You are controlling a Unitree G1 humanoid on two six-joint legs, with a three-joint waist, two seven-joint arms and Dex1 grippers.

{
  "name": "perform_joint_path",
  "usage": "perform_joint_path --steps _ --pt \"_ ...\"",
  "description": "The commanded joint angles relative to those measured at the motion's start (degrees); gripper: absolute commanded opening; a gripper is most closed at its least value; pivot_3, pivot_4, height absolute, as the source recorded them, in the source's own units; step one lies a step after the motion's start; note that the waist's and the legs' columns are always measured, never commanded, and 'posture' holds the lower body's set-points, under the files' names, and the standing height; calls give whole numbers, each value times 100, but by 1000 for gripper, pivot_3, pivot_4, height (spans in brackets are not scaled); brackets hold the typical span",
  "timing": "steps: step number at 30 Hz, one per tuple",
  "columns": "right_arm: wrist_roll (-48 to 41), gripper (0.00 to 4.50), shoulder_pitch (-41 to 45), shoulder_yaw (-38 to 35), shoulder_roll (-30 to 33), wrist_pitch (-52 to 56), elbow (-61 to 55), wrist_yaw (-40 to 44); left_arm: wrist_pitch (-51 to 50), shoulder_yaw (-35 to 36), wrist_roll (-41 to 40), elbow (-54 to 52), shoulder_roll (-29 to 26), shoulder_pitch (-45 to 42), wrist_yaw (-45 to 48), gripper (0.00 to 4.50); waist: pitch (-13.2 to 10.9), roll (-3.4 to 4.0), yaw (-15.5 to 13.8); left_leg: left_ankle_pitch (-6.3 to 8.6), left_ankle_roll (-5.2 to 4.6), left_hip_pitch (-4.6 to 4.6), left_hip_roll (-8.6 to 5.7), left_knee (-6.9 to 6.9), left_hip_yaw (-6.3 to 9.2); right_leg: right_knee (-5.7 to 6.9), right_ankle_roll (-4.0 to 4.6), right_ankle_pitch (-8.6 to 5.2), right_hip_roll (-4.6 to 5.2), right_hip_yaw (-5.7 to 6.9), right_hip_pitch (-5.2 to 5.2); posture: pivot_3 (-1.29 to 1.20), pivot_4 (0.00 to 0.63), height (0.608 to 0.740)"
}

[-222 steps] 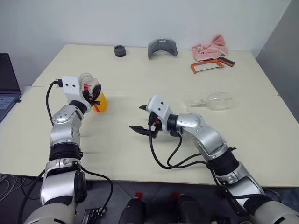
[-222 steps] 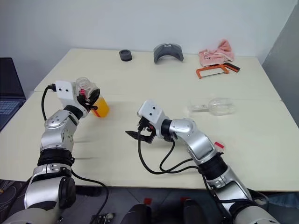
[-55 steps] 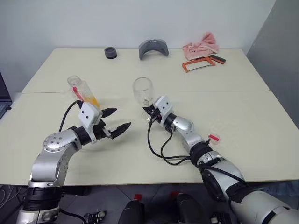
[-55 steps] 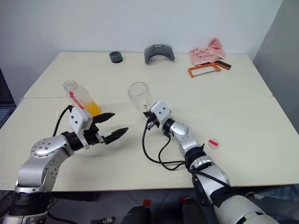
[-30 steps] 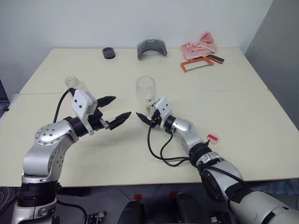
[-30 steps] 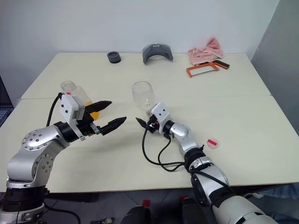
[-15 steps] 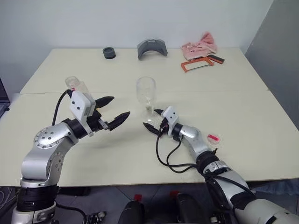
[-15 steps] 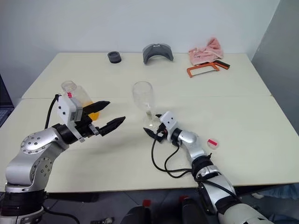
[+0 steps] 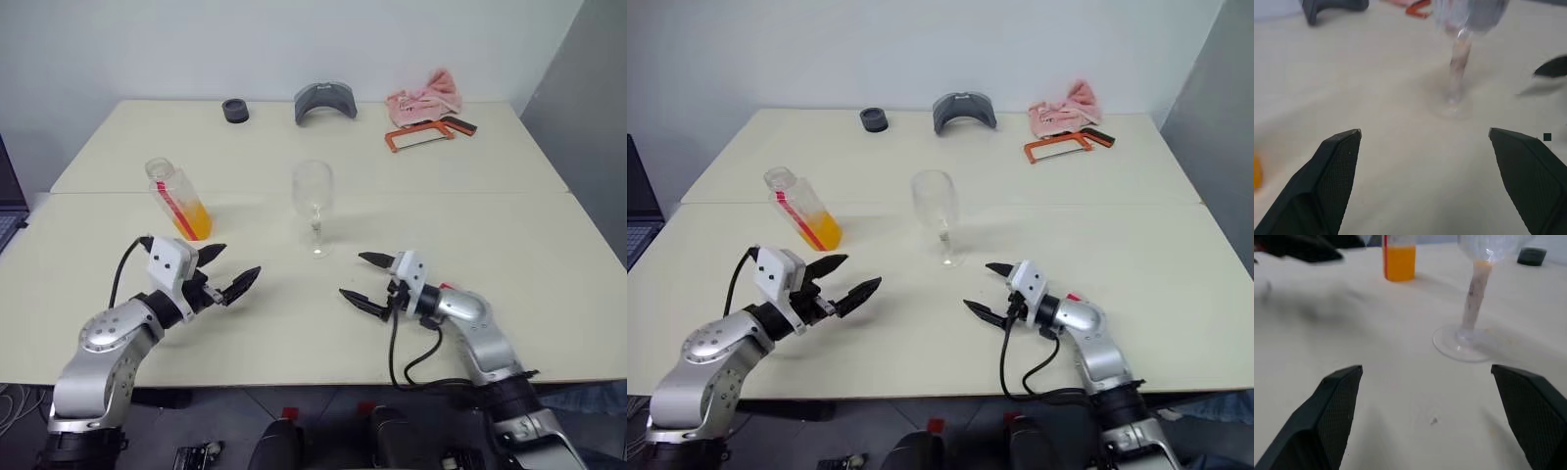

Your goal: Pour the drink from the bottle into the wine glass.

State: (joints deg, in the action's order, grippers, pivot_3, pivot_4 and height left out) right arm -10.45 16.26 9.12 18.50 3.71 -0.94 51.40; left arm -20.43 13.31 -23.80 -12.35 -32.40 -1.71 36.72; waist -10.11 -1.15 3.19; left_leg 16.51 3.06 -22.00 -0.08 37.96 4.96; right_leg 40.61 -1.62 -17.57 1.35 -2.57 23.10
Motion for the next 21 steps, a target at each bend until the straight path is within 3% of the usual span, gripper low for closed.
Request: perform_joint_path --steps 1,8,21 --pt "-437 4487 -112 -1 450 680 -1154 312 694 148 684 498 224 -137 -798 4500 1 -2 -20 0 0 1 0 0 4 -1 0 0 0 4 -3 0 150 740" --pt "-907 4487 -118 86 1124 1549 -2202 536 1270 424 1044 1388 784 -498 -1831 4500 1 -7 -61 0 0 10 -2 0 40 -46 -4 2 -1 25 -50 0 150 740" --pt "-1020 4487 400 231 987 2447 -2558 -19 1208 418 985 1938 636 -1293 -1926 4500 1 -7 -141 0 1 11 -19 0 77 -73 -6 3 -1 44 -80 0 150 740"
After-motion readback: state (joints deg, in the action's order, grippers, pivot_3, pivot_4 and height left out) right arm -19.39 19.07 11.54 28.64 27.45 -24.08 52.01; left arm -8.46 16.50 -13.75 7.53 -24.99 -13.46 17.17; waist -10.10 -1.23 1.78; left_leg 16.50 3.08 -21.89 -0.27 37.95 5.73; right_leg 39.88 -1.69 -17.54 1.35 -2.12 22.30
